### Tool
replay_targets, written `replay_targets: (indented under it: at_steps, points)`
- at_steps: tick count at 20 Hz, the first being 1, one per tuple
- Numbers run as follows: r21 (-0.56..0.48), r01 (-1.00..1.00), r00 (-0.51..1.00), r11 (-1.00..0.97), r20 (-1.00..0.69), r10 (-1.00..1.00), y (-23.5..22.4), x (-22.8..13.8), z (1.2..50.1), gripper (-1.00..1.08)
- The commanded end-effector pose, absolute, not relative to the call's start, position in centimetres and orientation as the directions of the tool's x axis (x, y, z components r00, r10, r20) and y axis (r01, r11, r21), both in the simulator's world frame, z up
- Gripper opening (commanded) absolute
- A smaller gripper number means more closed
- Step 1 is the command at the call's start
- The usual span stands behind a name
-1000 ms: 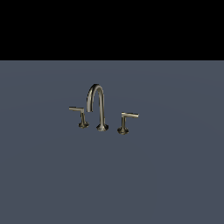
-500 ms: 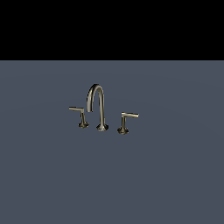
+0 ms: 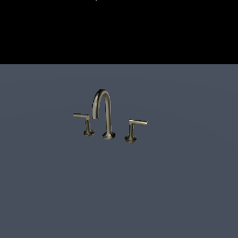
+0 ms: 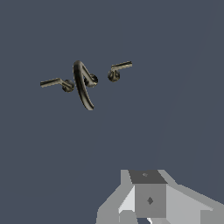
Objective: Turn on the faucet by rotating a designated handle.
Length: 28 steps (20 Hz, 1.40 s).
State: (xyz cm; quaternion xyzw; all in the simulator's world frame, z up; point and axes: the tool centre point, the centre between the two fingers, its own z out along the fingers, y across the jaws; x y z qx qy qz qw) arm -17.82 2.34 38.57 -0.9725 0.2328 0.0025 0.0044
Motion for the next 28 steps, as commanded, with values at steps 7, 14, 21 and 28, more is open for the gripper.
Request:
replay_targets:
  at_steps: [7, 14, 21, 28]
  points:
    - [-0.008, -0.635, 0.772, -0.772, -0.008, -0.635, 2.8, -13.8, 33.7, -1.0]
    - [-0.008, -0.761, 0.649, -0.649, -0.009, -0.761, 2.4, -10.5, 29.8, -1.0]
    - [-0.007, -0.861, 0.508, -0.508, -0.009, -0.861, 1.5, -7.4, 26.0, -1.0]
    - [-0.005, -0.936, 0.352, -0.352, -0.008, -0.936, 0.0, -4.4, 22.1, -1.0]
